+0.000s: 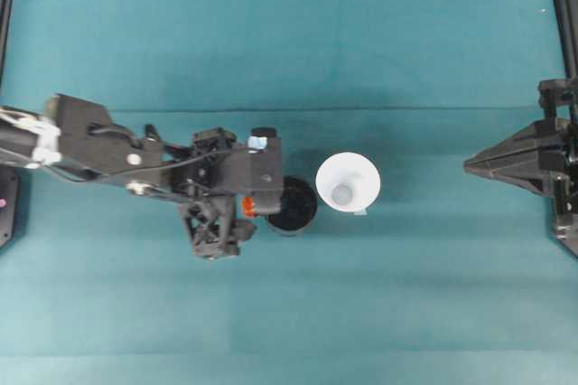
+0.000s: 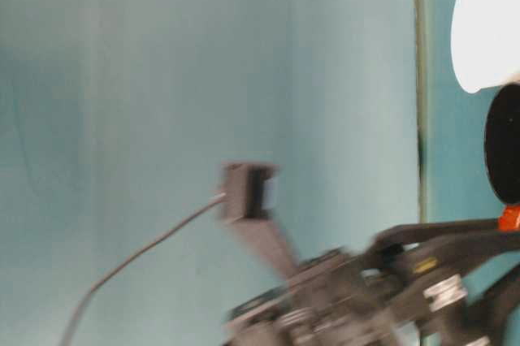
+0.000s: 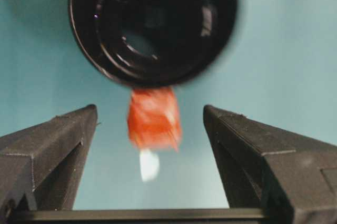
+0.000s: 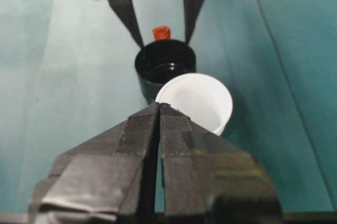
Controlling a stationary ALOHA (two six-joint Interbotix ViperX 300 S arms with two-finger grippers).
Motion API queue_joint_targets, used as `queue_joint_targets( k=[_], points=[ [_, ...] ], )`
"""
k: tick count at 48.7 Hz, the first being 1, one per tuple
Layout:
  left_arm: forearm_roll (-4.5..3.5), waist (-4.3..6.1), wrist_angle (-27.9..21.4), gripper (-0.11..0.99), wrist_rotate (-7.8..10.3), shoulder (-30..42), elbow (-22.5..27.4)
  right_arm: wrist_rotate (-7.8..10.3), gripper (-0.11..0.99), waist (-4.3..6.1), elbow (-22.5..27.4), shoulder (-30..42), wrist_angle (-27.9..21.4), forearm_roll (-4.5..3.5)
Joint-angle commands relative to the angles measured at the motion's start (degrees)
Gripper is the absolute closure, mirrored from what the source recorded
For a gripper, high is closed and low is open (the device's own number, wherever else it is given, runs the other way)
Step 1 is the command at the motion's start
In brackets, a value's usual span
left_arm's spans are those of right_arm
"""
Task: Put the paper cup into the moved red handle cup holder.
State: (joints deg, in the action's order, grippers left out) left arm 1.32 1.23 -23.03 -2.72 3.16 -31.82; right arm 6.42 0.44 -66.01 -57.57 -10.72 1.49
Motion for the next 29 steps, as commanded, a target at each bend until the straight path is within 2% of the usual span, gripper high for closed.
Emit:
queue_joint_targets(
  k=[1, 5, 12, 19, 29],
  points=[
    [0.26, 0.53, -2.0, -0.01, 1.14, -4.5, 0.4, 0.44, 0.97, 0.09, 0.4, 0.3, 0.3, 0.18],
    [0.26, 0.62, -3.3, -0.01, 2.11, -7.8, 0.1, 0.44, 0.97, 0.18, 0.4, 0.3, 0.3, 0.18],
    [0.26, 0.62, -4.5, -0.01, 2.64, -13.2, -1.1, 0.44, 0.97, 0.18, 0.4, 0.3, 0.3, 0.18],
    [0.26, 0.70, -4.9, -0.01, 2.55, -18.1, -4.2, 0.44, 0.97, 0.09, 0.4, 0.4, -0.6, 0.18],
    [0.18, 0.97, -4.9, 0.00, 1.58, -23.5, -8.5, 0.44, 0.97, 0.09, 0.4, 0.3, -4.4, 0.18]
  ],
)
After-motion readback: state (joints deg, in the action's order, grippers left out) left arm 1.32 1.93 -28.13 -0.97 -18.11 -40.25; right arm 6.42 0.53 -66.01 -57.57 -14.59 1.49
